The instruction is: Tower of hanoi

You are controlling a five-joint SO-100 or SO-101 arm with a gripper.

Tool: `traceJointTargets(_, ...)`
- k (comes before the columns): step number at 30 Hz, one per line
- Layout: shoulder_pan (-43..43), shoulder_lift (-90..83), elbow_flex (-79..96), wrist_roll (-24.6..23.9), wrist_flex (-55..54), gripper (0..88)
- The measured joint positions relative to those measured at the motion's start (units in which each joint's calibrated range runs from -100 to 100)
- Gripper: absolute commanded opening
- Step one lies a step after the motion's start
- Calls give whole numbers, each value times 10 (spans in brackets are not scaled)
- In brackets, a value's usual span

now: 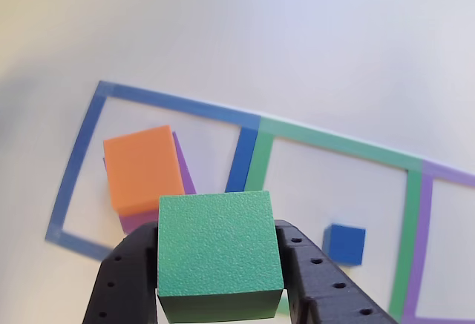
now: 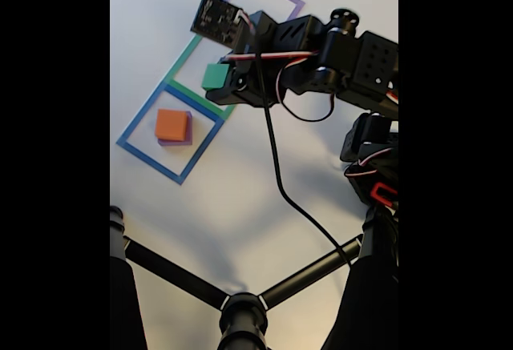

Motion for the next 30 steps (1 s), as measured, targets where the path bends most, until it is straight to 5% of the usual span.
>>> traceJointTargets(14,-62,130,229,-4,-498,60)
traceJointTargets(30,-87,341,236,-4,-734,64)
